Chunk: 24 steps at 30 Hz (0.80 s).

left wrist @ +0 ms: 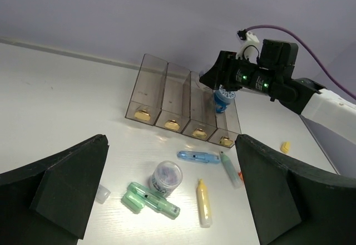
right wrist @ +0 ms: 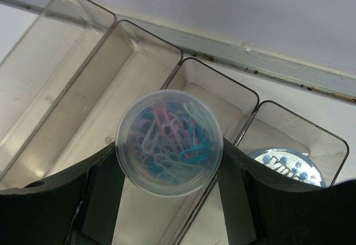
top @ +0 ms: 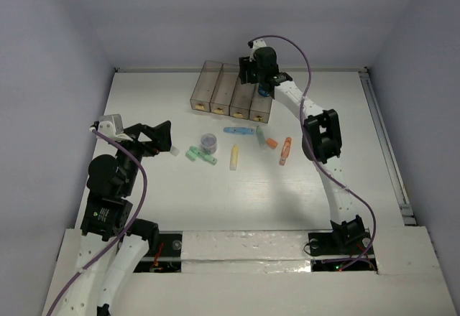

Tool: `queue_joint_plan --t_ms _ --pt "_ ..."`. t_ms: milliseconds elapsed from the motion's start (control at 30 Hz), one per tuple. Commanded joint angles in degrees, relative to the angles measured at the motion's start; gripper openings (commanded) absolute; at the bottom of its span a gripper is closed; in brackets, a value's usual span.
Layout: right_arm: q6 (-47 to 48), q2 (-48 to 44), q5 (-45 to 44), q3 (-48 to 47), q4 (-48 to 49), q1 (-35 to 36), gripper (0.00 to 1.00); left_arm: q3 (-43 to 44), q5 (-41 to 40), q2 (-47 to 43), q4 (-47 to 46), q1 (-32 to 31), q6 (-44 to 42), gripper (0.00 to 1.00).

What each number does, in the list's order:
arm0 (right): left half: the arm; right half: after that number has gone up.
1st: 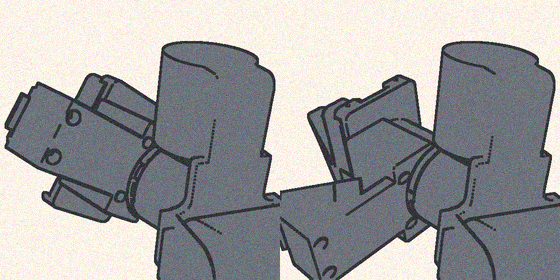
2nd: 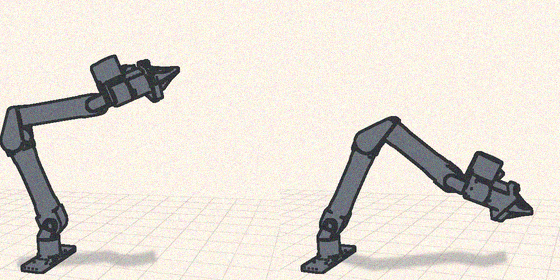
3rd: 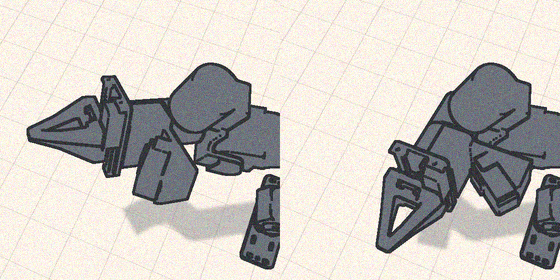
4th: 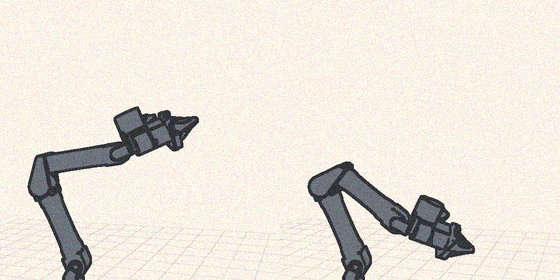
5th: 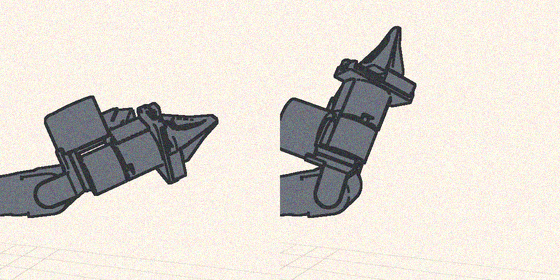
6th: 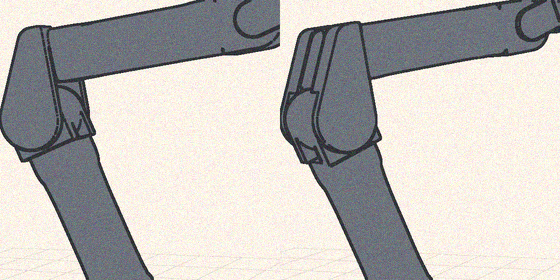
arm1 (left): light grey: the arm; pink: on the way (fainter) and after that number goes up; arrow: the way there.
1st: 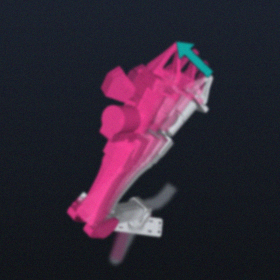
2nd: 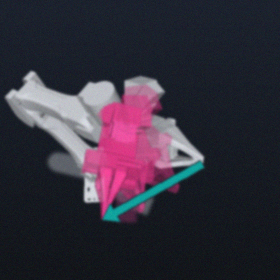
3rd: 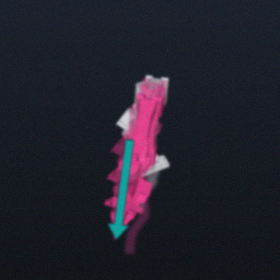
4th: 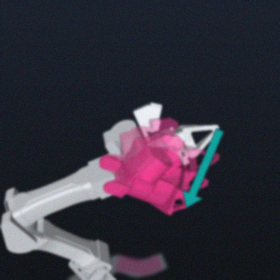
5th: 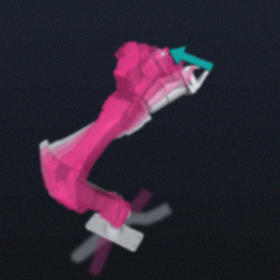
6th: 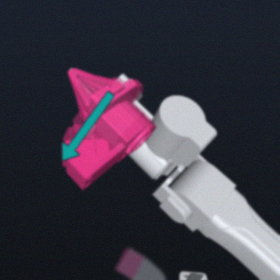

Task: Sort the stationery into containers
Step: Place the stationery in the storage box.

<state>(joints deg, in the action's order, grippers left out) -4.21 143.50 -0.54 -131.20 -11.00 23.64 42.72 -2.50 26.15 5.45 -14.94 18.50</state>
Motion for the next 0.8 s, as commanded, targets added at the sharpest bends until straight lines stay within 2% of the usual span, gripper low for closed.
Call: queue_joint_plan --t_ms 0,100,133,167,233,300,433,567,600,767 --pt "1.7 2.5 -2.2 -4.7 2.0 0.3 0.48 -0.5 1.1 0.4 -3.2 -0.2 -0.2 0.99" --pt "1.7 3.0 -2.3 -5.0 2.6 0.3 0.6 -0.5 1.0 0.5 -3.3 -0.2 -0.2 0.99" --pt "1.8 3.0 -2.2 -5.0 2.8 0.3 0.75 -0.4 1.1 0.6 -3.3 -0.2 -0.2 0.99" --pt "1.7 2.9 -2.0 -5.1 3.0 0.3 0.82 -0.4 1.1 0.6 -3.3 -0.2 -0.2 0.99" --pt "1.8 2.8 -1.4 -5.8 3.1 0.3 0.93 -0.4 1.1 0.7 -3.3 0.3 -0.1 0.99" --pt "1.7 1.7 -0.8 -6.0 3.2 0.3 0.98 -0.5 1.2 0.8 -3.4 0.3 -0.1 0.99" --pt "0.5 -3.7 2.0 -1.9 5.7 0.3 1.0 -0.6 1.5 0.7 -3.7 0.9 0.0 0.99" --pt "-1.3 -13.4 6.0 9.4 9.4 1.6 1.0 -0.7 1.7 0.3 -3.7 0.9 0.2 0.99" --pt "-2.0 -18.0 6.8 16.1 11.5 2.4 1.0 -0.7 1.8 0.2 -3.7 1.4 0.2 0.99" --pt "-4.0 -28.9 10.8 34.8 16.4 11.9 1.0 -0.8 2.2 -0.1 -3.8 1.9 0.4 0.99"
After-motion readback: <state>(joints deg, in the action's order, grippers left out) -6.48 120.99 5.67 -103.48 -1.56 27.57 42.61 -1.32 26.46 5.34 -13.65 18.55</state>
